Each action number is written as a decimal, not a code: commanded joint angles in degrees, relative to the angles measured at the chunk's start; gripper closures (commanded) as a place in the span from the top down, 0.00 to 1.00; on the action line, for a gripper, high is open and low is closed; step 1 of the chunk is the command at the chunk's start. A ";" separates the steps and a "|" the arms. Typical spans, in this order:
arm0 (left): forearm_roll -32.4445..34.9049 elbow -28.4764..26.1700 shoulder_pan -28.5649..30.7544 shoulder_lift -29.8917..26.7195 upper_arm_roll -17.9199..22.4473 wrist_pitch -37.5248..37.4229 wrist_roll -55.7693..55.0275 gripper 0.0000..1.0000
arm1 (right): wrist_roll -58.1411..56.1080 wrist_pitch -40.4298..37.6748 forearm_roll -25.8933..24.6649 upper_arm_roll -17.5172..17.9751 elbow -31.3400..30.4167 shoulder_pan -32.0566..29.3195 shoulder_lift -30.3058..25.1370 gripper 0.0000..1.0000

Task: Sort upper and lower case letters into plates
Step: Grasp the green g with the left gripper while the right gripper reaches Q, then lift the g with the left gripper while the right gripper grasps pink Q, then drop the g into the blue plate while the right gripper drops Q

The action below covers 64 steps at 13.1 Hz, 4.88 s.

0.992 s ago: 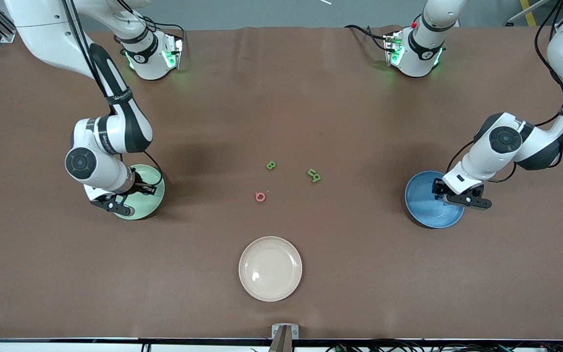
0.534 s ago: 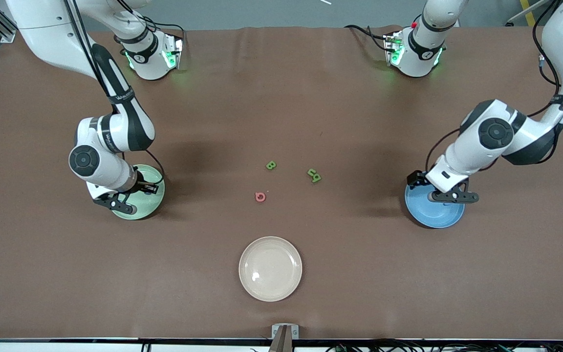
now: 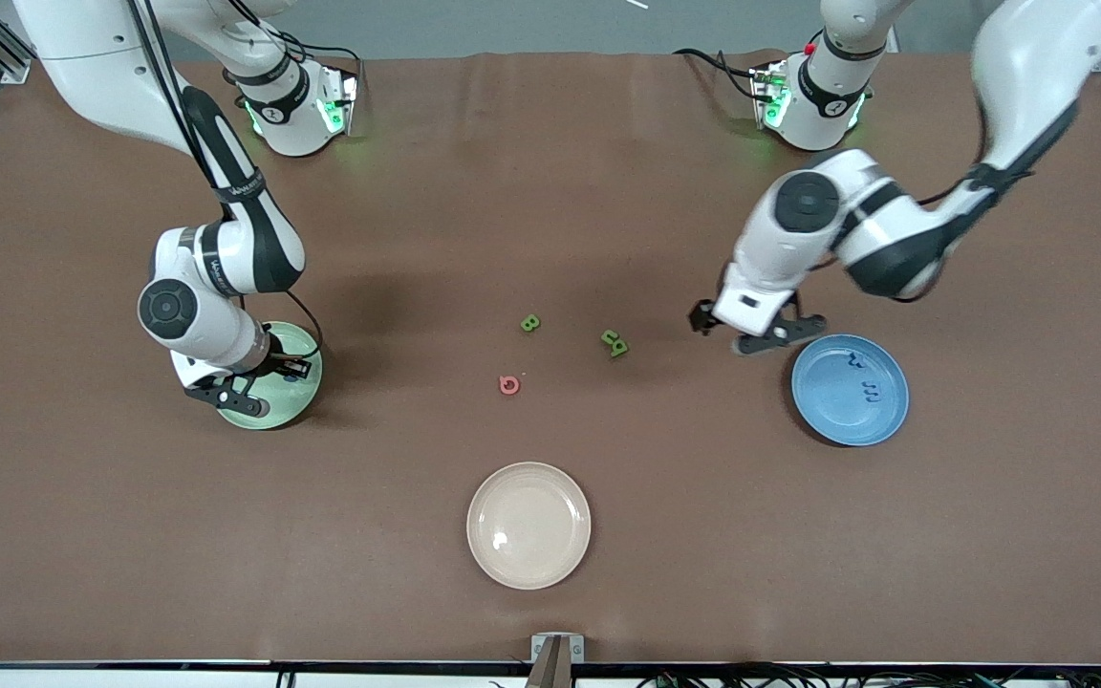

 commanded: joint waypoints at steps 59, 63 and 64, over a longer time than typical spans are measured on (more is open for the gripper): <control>-2.02 16.38 -35.21 6.02 23.04 -0.97 -22.26 0.00 | 3.09 -18.67 -1.69 0.87 11.04 -0.97 -0.76 0.00; -0.88 7.70 -11.35 5.05 6.98 -3.55 -9.62 0.00 | -9.66 -14.92 -1.69 0.96 9.11 -8.44 -0.32 0.01; 1.21 4.98 -5.19 5.05 3.62 -3.55 -6.53 0.00 | -11.77 -12.11 -1.69 0.96 7.62 -9.67 -0.32 0.01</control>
